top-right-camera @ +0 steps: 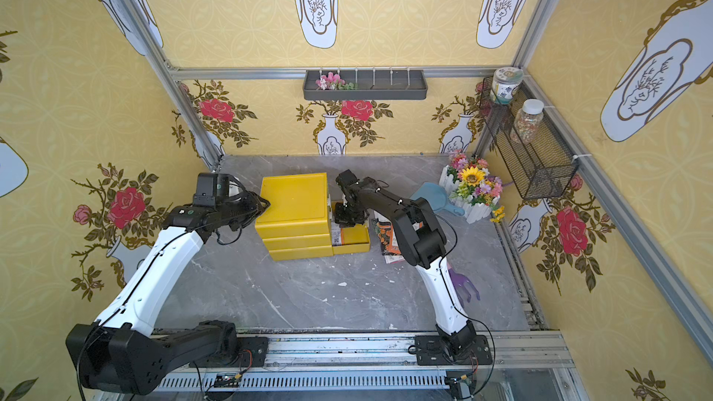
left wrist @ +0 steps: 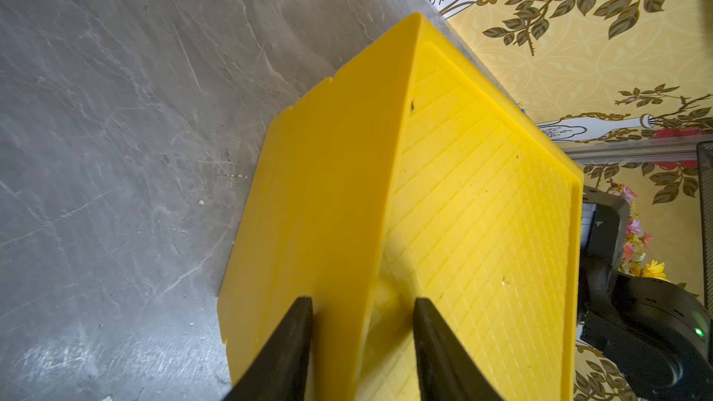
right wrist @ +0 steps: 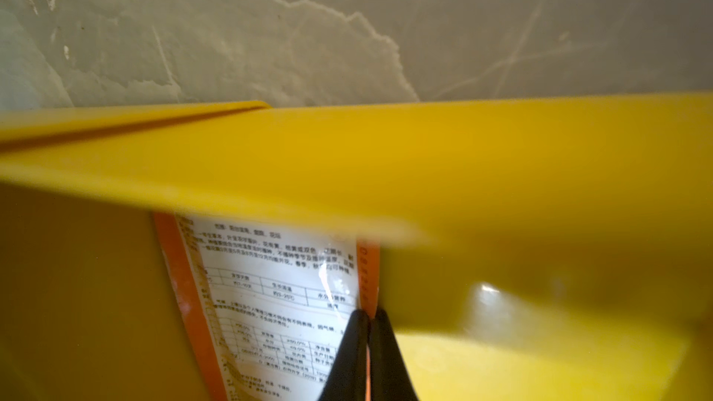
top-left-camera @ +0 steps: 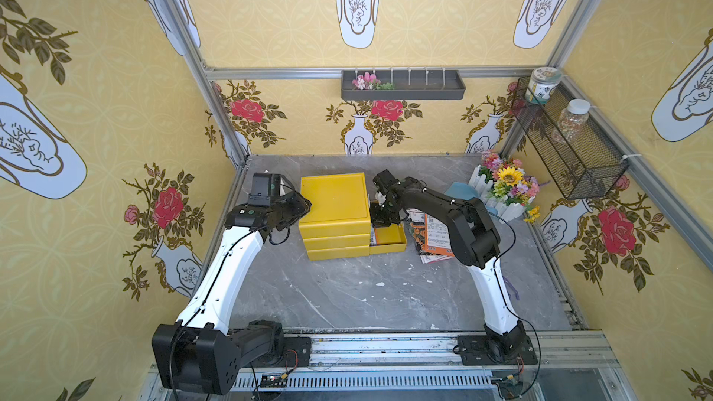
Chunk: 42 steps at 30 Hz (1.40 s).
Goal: Take the seed bags out of the drawer
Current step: Pick up the seed packet from the drawer, then place the seed packet at the center of the board.
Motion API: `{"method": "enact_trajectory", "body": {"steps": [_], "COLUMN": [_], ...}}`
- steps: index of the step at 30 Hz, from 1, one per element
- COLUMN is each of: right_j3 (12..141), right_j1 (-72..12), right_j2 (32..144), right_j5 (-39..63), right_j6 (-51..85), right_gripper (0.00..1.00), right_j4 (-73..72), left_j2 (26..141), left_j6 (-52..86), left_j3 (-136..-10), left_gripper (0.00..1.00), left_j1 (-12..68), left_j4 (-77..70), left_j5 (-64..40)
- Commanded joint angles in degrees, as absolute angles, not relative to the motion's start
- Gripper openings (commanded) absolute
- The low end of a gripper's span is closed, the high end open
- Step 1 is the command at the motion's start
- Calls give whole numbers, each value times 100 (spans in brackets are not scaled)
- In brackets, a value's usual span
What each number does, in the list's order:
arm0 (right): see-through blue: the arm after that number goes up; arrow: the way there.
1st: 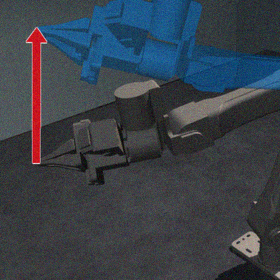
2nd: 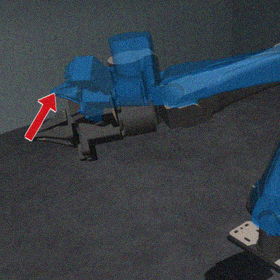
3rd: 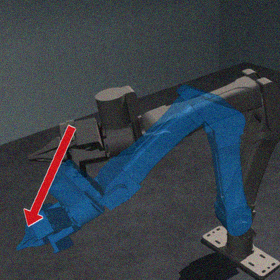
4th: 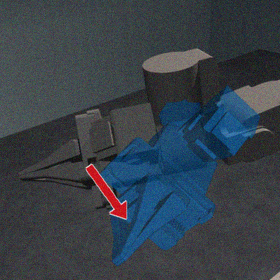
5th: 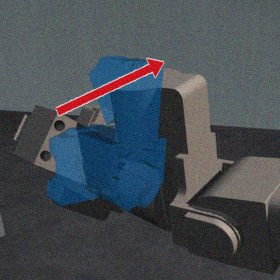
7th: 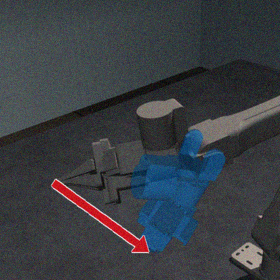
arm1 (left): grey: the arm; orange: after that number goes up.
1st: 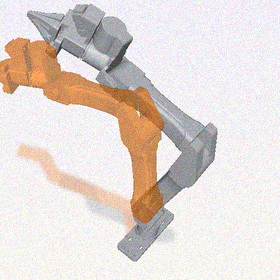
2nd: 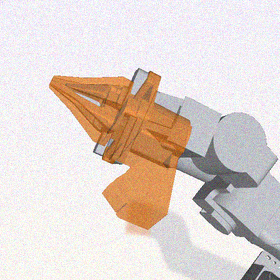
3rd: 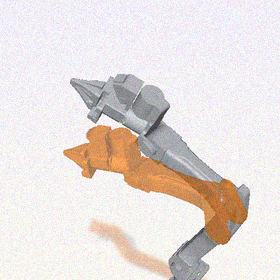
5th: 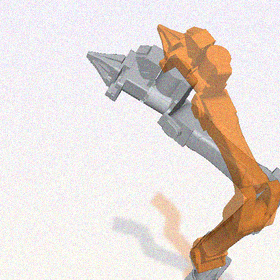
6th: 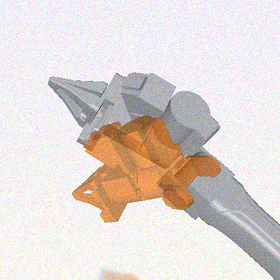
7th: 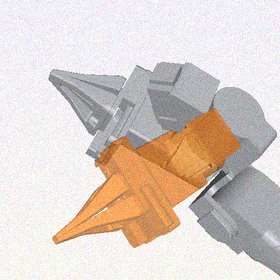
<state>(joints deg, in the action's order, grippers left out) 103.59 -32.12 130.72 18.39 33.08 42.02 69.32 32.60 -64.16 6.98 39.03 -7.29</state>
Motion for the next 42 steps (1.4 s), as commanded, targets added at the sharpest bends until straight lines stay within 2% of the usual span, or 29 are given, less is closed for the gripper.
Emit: {"method": "enact_trajectory", "body": {"steps": [1, 3, 23, 42], "right_j3": [10293, 10274, 10330, 9295], "right_j1": [-3165, -3130, -2574, -617], "right_j2": [12932, 12823, 11697, 10345], "right_j5": [1916, 1918, 1136, 2214], "right_j6": [3425, 3407, 2468, 1773], "right_gripper": [3, 0, 0, 0], "right_j4": [4490, 4500, 5570, 5550], "left_j2": [6969, 6970, 6962, 7000], "left_j6": [3226, 3226, 3318, 3428], "left_j3": [-6410, -6410, -6451, -6543], "left_gripper": [47, 47, 47, 47], "left_j1": [703, 703, 703, 705], "left_j4": [4245, 4245, 4228, 4139], "left_j5": [-830, -826, -713, -756]}}
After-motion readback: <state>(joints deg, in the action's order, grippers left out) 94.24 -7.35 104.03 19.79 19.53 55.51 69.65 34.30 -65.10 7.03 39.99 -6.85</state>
